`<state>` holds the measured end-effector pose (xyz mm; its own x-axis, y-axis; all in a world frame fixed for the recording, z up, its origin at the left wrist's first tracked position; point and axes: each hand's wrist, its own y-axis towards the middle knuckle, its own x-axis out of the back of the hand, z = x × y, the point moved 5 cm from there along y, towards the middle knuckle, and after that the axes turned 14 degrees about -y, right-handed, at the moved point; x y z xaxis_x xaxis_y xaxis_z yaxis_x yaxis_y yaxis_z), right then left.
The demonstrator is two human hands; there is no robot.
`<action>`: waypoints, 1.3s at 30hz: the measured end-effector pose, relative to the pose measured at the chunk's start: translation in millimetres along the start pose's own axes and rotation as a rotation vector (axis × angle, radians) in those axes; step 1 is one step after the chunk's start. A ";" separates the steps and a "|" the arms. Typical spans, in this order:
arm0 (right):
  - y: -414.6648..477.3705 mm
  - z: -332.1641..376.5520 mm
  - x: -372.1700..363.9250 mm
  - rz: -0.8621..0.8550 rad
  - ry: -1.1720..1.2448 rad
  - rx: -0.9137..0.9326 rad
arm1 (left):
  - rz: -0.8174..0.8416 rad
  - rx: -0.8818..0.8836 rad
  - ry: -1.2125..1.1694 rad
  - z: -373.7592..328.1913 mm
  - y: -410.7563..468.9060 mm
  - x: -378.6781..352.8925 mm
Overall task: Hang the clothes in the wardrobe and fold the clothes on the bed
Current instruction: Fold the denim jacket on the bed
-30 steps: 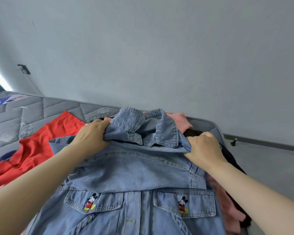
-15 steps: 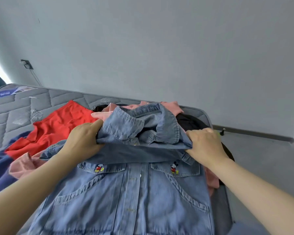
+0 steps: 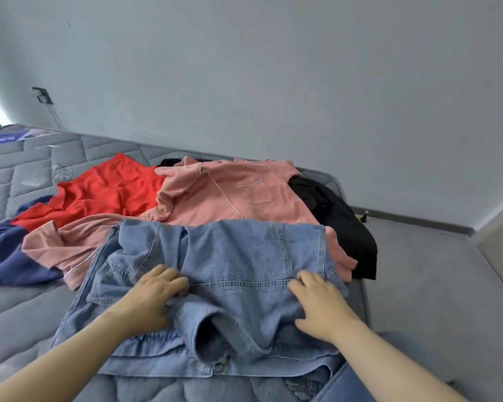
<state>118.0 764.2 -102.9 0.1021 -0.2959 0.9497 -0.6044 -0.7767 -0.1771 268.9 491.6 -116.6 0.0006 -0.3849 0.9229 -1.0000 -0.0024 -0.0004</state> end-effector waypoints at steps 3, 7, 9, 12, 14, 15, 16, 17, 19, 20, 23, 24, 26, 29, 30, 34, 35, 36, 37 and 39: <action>-11.5 14.5 -8.2 0.049 0.029 0.098 | 0.105 -0.071 0.042 -9.3 -8.2 -3.9; -19.8 19.4 -15.9 0.107 0.150 0.101 | 0.238 0.007 0.114 -6.5 -20.6 -9.4; -17.3 14.5 -11.4 0.043 0.217 0.048 | 0.329 0.135 0.056 -4.5 -16.8 -8.7; -4.7 -6.4 4.7 -0.118 0.259 -0.099 | 0.339 0.387 -0.265 -3.1 5.9 6.5; 6.8 -22.8 16.0 -0.163 0.290 -0.169 | 0.253 0.414 -0.373 -7.1 28.8 18.8; 12.7 -31.4 21.2 -0.172 0.298 -0.201 | 0.187 0.390 -0.388 -11.7 41.7 24.8; 18.3 -41.3 26.2 -0.191 0.313 -0.250 | 0.112 0.358 -0.390 -18.4 54.9 29.8; 23.3 -52.7 30.5 -0.218 0.341 -0.322 | 0.039 0.322 -0.401 -25.9 68.8 32.8; 31.4 -77.7 34.0 -0.287 0.421 -0.503 | -0.075 0.255 -0.438 -42.1 95.7 33.3; 36.2 -89.6 31.9 -0.311 0.467 -0.585 | -0.125 0.227 -0.448 -49.3 108.8 32.3; 55.3 -116.8 14.4 -0.175 0.593 -0.730 | -0.218 0.160 -0.461 -64.1 146.2 24.2; 62.1 -122.8 3.6 -0.074 0.700 -0.767 | -0.222 0.141 -0.451 -68.5 158.9 20.9; 72.5 -123.8 -14.9 0.119 1.045 -0.835 | -0.204 0.111 -0.407 -76.9 184.6 13.5; 83.8 -113.7 -31.3 0.228 1.400 -0.877 | -0.104 0.138 -0.276 -84.4 223.3 -2.5; 87.8 -111.8 -37.3 0.252 1.459 -0.870 | -0.061 0.166 -0.213 -84.1 233.9 -9.2; 92.4 -108.1 -45.0 0.342 1.638 -0.710 | -0.018 0.198 0.026 -78.0 257.4 -29.2; 92.9 -112.2 -45.2 0.278 1.634 -0.676 | -0.031 0.136 0.093 -78.8 261.1 -30.9; 93.4 -115.6 -45.7 0.198 1.641 -0.634 | -0.040 0.073 0.133 -78.8 264.0 -30.8; 92.3 -117.2 -42.4 0.116 1.668 -0.589 | -0.060 0.022 0.132 -77.1 265.9 -28.6; 90.7 -116.9 -40.5 -0.023 1.719 -0.506 | -0.152 -0.053 0.053 -72.2 267.1 -17.0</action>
<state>-33.3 770.7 -127.3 -0.5409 0.8206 0.1847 -0.8076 -0.4454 -0.3865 1.6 564.1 -104.6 0.1531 -0.3343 0.9300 -0.9871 -0.0072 0.1600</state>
